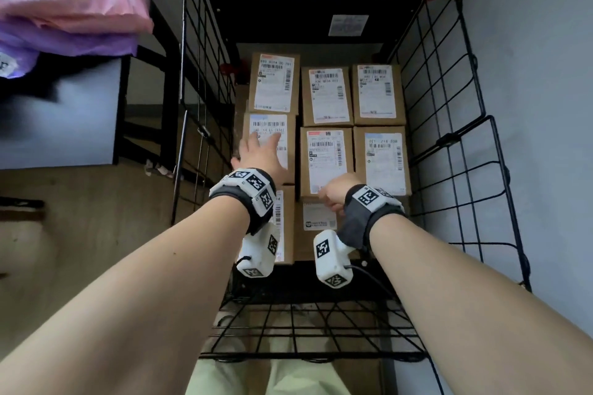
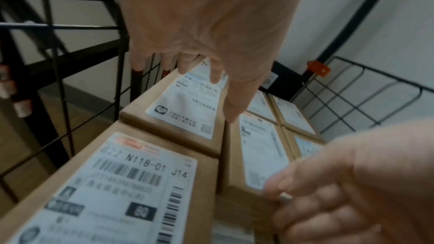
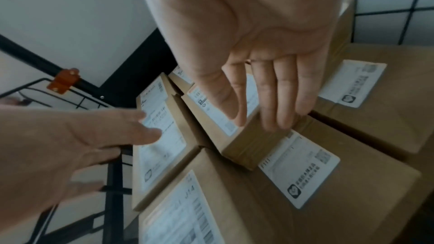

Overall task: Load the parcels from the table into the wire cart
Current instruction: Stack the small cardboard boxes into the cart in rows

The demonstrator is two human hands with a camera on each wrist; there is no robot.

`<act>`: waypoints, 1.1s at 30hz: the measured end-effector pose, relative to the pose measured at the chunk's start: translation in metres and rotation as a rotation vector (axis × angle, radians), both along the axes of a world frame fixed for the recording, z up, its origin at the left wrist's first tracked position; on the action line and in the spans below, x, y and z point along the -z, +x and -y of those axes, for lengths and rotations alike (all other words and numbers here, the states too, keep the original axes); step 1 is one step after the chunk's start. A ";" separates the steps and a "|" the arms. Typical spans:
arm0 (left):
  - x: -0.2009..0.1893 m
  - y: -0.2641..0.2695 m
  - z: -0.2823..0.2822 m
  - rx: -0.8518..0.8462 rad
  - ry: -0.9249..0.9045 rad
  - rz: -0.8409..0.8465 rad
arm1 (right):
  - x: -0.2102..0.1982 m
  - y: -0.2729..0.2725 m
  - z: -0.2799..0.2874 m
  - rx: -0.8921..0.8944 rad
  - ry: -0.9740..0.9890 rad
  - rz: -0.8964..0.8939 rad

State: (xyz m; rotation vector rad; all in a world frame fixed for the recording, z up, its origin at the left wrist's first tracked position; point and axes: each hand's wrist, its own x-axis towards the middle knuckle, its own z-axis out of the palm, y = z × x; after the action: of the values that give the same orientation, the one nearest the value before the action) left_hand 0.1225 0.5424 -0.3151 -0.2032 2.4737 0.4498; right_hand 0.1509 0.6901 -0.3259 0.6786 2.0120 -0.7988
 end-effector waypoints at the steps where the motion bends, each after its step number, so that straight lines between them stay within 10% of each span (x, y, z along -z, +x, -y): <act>1: 0.003 -0.002 -0.001 0.061 -0.011 -0.020 | -0.002 -0.003 0.002 -0.054 0.065 -0.026; 13: 0.037 -0.010 -0.020 0.475 -0.106 -0.005 | 0.019 -0.003 0.005 -0.592 0.313 -0.398; 33: 0.038 -0.013 -0.018 0.409 -0.031 -0.076 | 0.022 -0.031 -0.012 -0.587 0.287 -0.445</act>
State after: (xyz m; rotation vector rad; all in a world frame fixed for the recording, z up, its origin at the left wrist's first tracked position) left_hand 0.1099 0.5605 -0.3527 0.3100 2.5093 0.2474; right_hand 0.1200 0.7025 -0.3479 0.0280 2.5759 -0.3236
